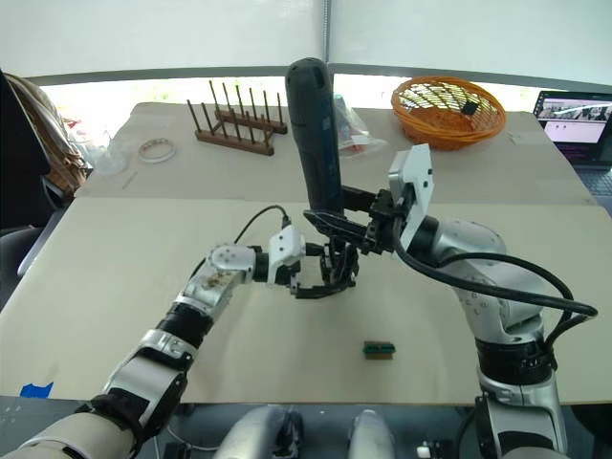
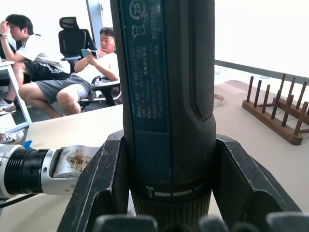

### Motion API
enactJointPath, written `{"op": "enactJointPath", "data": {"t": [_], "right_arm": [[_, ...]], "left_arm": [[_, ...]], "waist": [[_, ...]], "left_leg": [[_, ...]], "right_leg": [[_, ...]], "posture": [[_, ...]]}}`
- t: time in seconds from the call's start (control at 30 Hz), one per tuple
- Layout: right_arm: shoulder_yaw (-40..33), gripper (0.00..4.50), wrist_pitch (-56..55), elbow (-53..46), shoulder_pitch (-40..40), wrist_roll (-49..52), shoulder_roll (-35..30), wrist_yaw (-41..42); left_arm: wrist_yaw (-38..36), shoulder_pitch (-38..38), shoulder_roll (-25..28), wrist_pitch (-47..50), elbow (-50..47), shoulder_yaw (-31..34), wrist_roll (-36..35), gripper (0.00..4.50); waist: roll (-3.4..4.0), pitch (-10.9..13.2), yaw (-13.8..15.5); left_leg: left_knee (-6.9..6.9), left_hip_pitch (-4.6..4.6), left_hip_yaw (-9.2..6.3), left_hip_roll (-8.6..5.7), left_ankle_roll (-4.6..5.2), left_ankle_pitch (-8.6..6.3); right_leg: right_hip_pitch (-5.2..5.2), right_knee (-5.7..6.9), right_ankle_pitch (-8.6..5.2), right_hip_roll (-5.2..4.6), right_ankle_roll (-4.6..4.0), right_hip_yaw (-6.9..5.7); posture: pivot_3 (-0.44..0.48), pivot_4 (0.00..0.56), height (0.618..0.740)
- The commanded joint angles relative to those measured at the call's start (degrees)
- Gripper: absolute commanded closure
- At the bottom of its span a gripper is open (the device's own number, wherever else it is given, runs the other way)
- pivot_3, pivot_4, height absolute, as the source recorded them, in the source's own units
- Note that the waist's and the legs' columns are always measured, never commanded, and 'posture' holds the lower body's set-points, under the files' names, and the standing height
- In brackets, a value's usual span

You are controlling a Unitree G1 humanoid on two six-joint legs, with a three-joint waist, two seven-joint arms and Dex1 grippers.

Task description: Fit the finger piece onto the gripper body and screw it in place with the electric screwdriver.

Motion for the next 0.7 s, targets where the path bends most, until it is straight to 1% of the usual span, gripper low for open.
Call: {"op": "enactJointPath", "data": {"t": [0.03, 0.23, 0.33, 0.4, 0.43, 0.7], "right_arm": [[-1.40, 2.53, -0.87, -1.53, 0.43, -0.02, 0.04, -0.70], [-1.68, 2.53, -0.83, -2.33, 1.33, 0.30, 0.03, -1.60], [-2.02, 2.53, -0.95, -2.65, 1.89, 0.50, 0.35, -2.20], [-2.22, 2.53, -1.01, -2.76, 2.18, 0.56, 0.63, -2.54], [-2.37, 2.53, -1.27, -2.82, 2.72, 0.43, 0.96, -2.85], [-2.44, 2.53, -4.12, -3.74, 7.88, -0.19, 3.89, -4.31]], "left_arm": [[0.83, -1.25, -0.96, -1.38, 0.51, 0.02, 0.39, 0.00], [2.05, -1.88, -2.46, -2.03, 2.62, 0.08, 0.79, 0.00], [2.72, -2.64, -2.83, -3.55, 5.67, 0.01, 1.83, 0.84], [3.25, -3.25, -2.88, -4.65, 7.84, 0.14, 2.56, 1.80], [3.57, -3.73, -2.86, -5.18, 9.16, 0.34, 2.81, 2.16], [2.90, -5.49, -2.84, -7.81, 12.88, 0.56, 3.01, 2.18]], "waist": [[0.00, 0.00, -0.02], [0.00, 0.00, 0.04], [-0.01, 0.00, 0.06], [-0.02, -0.01, 0.07], [-0.04, -0.02, 0.13], [-0.24, -0.15, 0.13]], "left_leg": [[0.00, 0.01, 0.00, 0.00, 0.00, 0.00], [0.01, 0.01, 0.00, 0.00, 0.00, 0.00], [0.01, 0.01, 0.00, 0.00, 0.00, 0.00], [0.00, 0.01, 0.00, 0.00, 0.00, 0.00], [0.01, 0.01, 0.00, 0.00, 0.00, 0.00], [0.08, 0.10, -0.03, 0.01, -0.01, 0.00]], "right_leg": [[0.00, 0.00, 0.00, 0.00, 0.00, 0.00], [0.01, 0.00, 0.00, -0.01, 0.00, 0.00], [0.00, -0.01, 0.00, -0.01, 0.00, 0.00], [0.01, -0.01, 0.00, -0.01, 0.00, 0.01], [0.01, -0.01, 0.00, -0.01, 0.00, 0.00], [0.03, -0.04, 0.00, -0.06, 0.00, 0.06]], "posture": [[0.000, 0.150, 0.740], [0.000, 0.150, 0.740], [0.000, 0.150, 0.740], [0.000, 0.150, 0.740], [0.000, 0.150, 0.740], [0.000, 0.150, 0.740]]}}
